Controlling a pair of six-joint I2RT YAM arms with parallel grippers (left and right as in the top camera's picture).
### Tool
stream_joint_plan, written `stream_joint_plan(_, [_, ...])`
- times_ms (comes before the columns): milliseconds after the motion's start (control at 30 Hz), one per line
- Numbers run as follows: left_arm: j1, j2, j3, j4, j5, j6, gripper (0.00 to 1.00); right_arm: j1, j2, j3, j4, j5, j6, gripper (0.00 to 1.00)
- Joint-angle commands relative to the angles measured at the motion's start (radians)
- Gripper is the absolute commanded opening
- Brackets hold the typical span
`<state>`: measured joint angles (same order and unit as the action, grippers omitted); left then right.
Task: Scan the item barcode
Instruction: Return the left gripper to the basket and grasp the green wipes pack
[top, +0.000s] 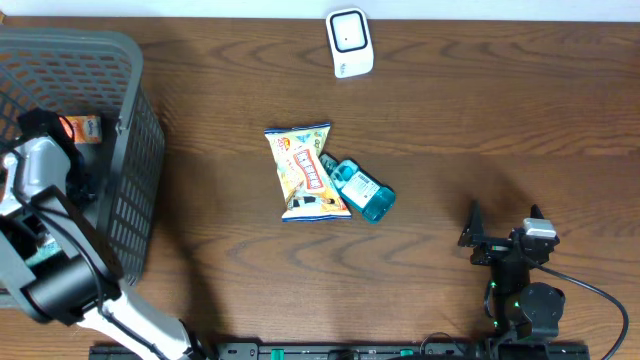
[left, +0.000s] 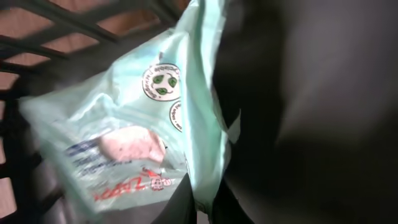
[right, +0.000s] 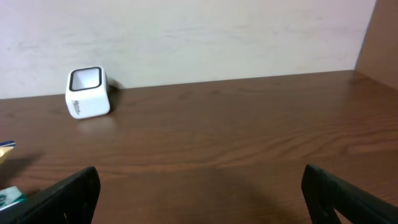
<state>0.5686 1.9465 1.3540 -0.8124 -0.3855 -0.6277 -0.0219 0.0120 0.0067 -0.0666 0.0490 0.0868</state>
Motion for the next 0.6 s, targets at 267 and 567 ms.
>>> stream_joint_plan(267, [0.002,-0.322,0.005,0.007,0.000,-0.001,0.07,0.010,-0.005,-0.002,-0.004,0.005,0.002,0.99])
stream_joint_plan(567, [-0.012,-0.437,0.005,0.026,0.213,0.004,0.07,0.010,-0.005,-0.002,-0.004,0.005,0.002,0.99])
